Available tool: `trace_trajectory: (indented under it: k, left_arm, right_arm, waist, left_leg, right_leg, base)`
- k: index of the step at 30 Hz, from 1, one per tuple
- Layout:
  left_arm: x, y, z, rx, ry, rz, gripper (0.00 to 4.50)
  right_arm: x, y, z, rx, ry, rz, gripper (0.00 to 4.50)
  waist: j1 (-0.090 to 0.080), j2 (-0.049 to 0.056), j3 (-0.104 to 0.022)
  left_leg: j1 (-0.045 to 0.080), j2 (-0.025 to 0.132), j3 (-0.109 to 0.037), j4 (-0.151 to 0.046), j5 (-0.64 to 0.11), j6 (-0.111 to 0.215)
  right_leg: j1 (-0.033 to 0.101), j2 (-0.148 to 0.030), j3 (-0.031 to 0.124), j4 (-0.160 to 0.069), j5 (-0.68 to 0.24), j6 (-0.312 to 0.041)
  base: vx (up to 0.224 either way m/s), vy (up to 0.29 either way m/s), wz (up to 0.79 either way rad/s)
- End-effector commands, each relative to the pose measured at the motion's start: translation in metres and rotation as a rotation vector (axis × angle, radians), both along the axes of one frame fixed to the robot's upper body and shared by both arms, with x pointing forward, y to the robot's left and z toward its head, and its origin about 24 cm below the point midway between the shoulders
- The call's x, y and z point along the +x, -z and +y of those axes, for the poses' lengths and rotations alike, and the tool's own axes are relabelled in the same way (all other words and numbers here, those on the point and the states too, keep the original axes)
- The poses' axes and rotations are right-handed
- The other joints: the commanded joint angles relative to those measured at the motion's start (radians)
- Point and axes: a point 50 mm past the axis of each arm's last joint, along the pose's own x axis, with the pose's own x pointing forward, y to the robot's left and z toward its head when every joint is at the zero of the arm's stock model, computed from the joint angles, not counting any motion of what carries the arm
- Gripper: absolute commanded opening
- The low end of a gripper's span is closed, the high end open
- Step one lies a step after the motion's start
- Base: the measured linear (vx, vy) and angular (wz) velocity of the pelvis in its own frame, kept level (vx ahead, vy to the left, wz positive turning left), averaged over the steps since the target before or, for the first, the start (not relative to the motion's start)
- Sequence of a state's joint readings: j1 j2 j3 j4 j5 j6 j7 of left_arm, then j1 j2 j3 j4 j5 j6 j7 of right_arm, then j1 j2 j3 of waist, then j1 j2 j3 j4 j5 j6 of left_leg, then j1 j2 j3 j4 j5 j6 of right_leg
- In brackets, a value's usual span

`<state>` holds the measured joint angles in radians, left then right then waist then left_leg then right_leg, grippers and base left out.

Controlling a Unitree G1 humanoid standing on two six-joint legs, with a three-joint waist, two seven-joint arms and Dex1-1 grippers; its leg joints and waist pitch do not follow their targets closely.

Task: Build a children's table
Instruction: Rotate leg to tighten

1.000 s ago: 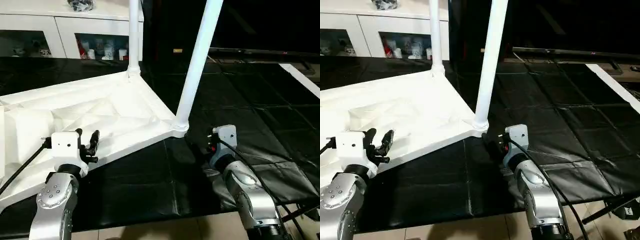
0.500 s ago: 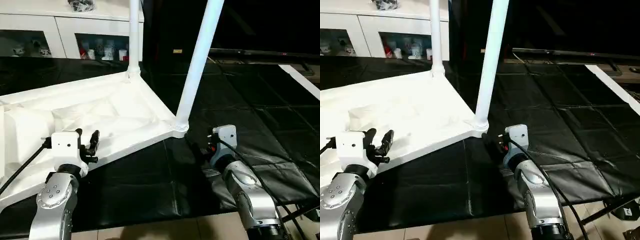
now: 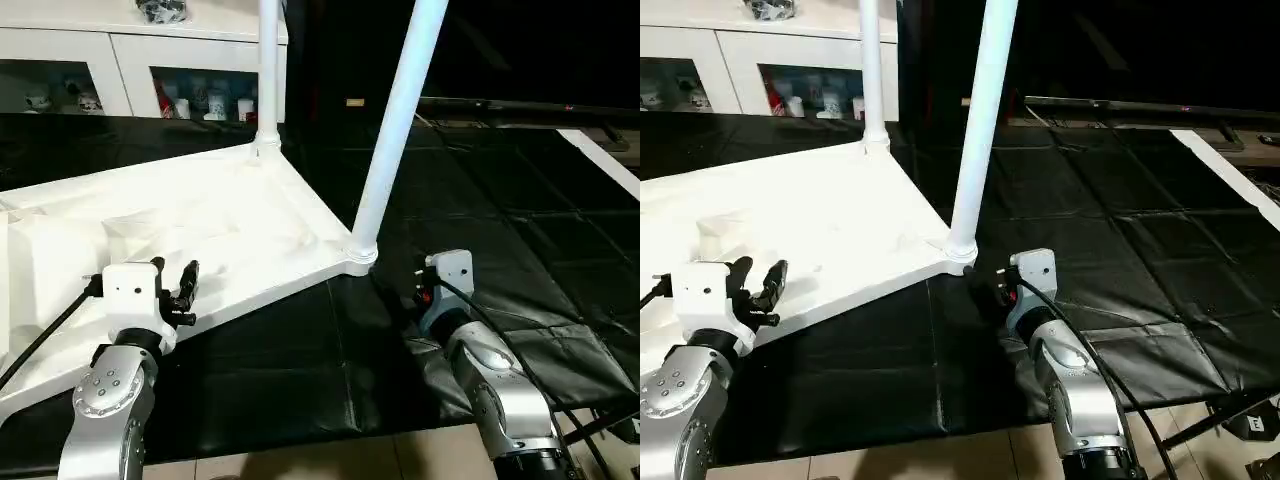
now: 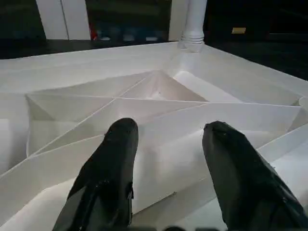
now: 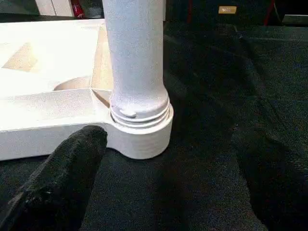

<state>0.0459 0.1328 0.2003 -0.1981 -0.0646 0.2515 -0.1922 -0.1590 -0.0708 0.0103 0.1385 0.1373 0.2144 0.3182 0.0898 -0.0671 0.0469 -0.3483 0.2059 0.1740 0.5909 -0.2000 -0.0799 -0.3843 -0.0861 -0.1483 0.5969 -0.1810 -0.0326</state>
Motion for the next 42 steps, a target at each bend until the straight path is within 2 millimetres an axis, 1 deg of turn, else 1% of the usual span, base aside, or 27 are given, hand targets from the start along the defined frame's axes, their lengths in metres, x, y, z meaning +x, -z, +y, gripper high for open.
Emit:
trace_trajectory:
  k: [1, 5, 8, 14, 21, 32, 42]
  left_arm:
    - [0.0004, -0.0002, -0.0009, -0.002, 0.006, -0.007, 2.47]
    - [0.0004, -0.0002, -0.0009, -0.002, 0.006, -0.007, 2.47]
    - [0.0004, -0.0002, -0.0009, -0.002, 0.006, -0.007, 2.47]
    - [0.0004, -0.0002, -0.0009, -0.002, 0.006, -0.007, 2.47]
    - [0.0004, -0.0002, -0.0009, -0.002, 0.006, -0.007, 2.47]
    - [0.0004, -0.0002, -0.0009, -0.002, 0.006, -0.007, 2.47]
    - [0.0004, -0.0002, -0.0009, -0.002, 0.006, -0.007, 2.47]
  right_arm:
    - [0.0023, -0.0040, -0.0006, -0.004, -0.007, -0.010, 4.50]
    - [0.0023, -0.0040, -0.0006, -0.004, -0.007, -0.010, 4.50]
    - [0.0023, -0.0040, -0.0006, -0.004, -0.007, -0.010, 4.50]
    - [0.0023, -0.0040, -0.0006, -0.004, -0.007, -0.010, 4.50]
    - [0.0023, -0.0040, -0.0006, -0.004, -0.007, -0.010, 4.50]
    - [0.0023, -0.0040, -0.0006, -0.004, -0.007, -0.010, 4.50]
    - [0.0023, -0.0040, -0.0006, -0.004, -0.007, -0.010, 4.50]
  waist:
    - [0.001, 0.019, -0.051]
    - [0.001, 0.019, -0.051]
    - [0.001, 0.020, -0.051]
    - [0.001, 0.019, -0.051]
    - [0.001, 0.019, -0.051]
    - [0.001, 0.019, -0.051]
    - [0.001, 0.019, -0.050]
  left_leg:
    - [0.002, 0.041, -0.018, -0.079, -0.234, -0.007]
    - [0.003, 0.041, -0.019, -0.079, -0.239, -0.008]
    - [0.003, 0.042, -0.019, -0.080, -0.235, -0.008]
    - [0.001, 0.041, -0.019, -0.079, -0.231, -0.007]
    - [0.003, 0.041, -0.019, -0.080, -0.241, -0.008]
    - [0.002, 0.041, -0.018, -0.079, -0.234, -0.007]
    - [0.002, 0.041, -0.019, -0.080, -0.242, -0.007]
  right_leg:
    - [0.043, -0.072, 0.079, -0.079, -0.256, -0.054]
    - [0.042, -0.072, 0.078, -0.081, -0.267, -0.050]
    - [0.042, -0.072, 0.078, -0.079, -0.258, -0.052]
    - [0.044, -0.073, 0.079, -0.080, -0.260, -0.052]
    - [0.042, -0.073, 0.078, -0.082, -0.274, -0.048]
    - [0.042, -0.072, 0.079, -0.080, -0.261, -0.051]
    - [0.042, -0.073, 0.078, -0.082, -0.280, -0.044]
  base:
    - [0.000, 0.000, 0.00]
    - [0.000, 0.000, 0.00]
    - [0.000, 0.000, 0.00]
    - [0.000, 0.000, 0.00]
    - [0.000, 0.000, 0.00]
    - [0.000, 0.000, 0.00]
    - [0.000, 0.000, 0.00]
